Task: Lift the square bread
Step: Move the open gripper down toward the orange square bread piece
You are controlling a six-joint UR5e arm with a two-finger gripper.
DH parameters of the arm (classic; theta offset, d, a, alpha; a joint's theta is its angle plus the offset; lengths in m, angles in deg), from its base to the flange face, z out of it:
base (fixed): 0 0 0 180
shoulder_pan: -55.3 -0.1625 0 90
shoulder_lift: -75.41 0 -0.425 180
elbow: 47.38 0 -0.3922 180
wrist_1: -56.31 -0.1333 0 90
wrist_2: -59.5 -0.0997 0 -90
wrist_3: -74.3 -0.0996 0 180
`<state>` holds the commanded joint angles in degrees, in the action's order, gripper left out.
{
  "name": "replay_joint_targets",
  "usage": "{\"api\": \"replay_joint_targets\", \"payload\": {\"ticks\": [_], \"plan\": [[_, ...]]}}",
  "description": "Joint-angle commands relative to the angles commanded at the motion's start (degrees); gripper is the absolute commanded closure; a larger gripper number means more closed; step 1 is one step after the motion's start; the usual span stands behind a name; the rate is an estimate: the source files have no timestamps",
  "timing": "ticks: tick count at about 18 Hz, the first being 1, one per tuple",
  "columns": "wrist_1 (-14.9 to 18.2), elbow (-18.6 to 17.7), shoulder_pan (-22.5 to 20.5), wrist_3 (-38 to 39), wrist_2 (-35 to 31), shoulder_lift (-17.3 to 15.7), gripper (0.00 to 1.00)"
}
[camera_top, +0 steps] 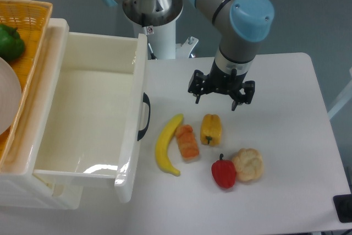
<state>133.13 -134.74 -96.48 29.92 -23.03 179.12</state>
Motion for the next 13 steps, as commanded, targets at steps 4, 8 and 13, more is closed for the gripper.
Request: {"api": "replay_joint_targets", "payload": {"ticks": [4,8,13], "plan": [[0.0,0.01,0.0,-5.1,-1.76,0.53,0.0],[-0.09,-0.17,-0.7,-5.1,-1.76,0.97,0.0],[-0.7,-3.32,-1.14,-4.05,-1.76,1.23,0.0]]}}
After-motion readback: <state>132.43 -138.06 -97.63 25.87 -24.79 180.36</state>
